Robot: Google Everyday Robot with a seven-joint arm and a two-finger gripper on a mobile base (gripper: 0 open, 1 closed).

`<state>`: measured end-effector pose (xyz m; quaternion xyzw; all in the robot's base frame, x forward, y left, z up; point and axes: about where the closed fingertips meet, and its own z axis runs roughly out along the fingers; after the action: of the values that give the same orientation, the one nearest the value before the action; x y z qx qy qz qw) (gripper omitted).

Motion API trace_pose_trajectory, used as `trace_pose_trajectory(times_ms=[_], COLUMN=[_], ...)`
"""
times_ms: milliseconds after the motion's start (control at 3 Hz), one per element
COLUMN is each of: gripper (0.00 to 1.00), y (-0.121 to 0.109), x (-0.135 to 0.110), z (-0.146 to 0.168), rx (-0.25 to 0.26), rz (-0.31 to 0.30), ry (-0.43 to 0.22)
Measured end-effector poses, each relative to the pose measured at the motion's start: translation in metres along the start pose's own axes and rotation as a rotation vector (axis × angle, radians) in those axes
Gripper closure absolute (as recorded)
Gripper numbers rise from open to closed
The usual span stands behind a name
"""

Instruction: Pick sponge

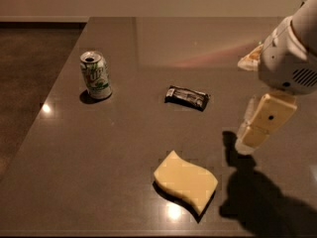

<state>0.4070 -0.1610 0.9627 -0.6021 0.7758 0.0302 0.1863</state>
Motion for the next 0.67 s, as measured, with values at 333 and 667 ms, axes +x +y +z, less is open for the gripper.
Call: trace_pose_trajectory(times_ms=[333,667], gripper=[0.00,0.00], y=[0.034,0.077], x=[-0.010,-0.019], z=[0.020,0.056], rx=[-0.025,-0.111], rz=[-0.029,-0.065], ry=[-0.010,-0.016])
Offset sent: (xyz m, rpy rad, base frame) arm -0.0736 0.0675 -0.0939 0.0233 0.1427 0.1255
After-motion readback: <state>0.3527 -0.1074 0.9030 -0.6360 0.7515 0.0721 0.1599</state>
